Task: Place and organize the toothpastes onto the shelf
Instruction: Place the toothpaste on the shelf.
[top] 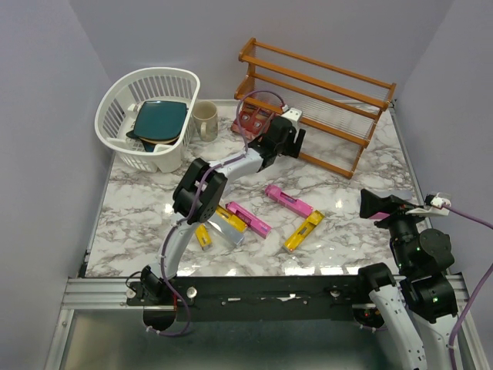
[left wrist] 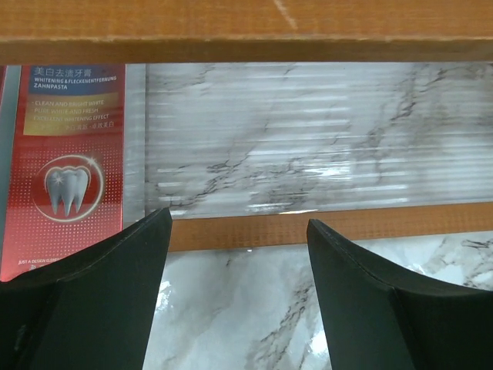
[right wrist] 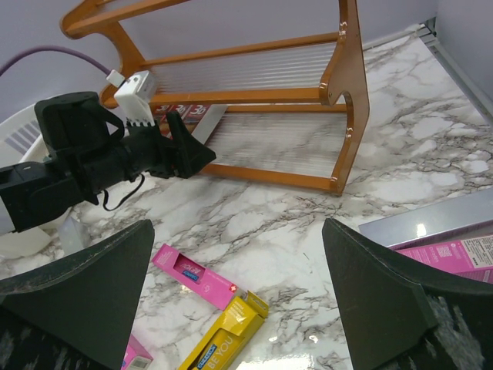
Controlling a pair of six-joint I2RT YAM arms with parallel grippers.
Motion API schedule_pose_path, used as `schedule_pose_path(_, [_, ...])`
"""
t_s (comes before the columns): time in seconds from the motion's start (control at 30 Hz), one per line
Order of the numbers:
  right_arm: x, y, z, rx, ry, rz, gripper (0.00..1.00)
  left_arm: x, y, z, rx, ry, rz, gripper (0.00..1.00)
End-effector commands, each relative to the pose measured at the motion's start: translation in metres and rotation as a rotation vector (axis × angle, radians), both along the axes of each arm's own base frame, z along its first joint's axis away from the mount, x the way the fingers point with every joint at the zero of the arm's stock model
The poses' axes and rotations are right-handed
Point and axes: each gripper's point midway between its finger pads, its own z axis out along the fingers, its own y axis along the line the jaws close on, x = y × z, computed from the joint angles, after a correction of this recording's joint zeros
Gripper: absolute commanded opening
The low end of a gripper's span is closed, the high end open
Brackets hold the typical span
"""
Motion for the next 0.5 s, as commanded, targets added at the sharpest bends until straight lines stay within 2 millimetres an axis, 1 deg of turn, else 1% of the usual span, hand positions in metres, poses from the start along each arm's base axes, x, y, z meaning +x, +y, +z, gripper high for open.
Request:
schedule_pose_path(0.0, [0.002, 0.002, -0.004, -0.015, 0.006, 0.012, 0.98, 0.017, 0.011, -0.003, 0.010, 0.002, 0.077, 0.84])
schedule_pose_path(0.13, [0.003, 0.003, -0.004, -0.014, 0.009, 0.015, 0.99, 0.025, 0.021, -0.001, 0.023, -0.011, 0.128, 0.86])
schedule_pose_path(0.27, [0.004, 0.003, -0.005, -0.014, 0.015, 0.014, 0.98, 0.033, 0.029, -0.004, 0.022, -0.006, 0.156, 0.87])
schedule_pose_path(0.47, [0.004, 0.003, -0.006, -0.015, 0.018, 0.014, 0.98, 0.035, 0.036, -0.005, 0.025, 0.001, 0.182, 0.87])
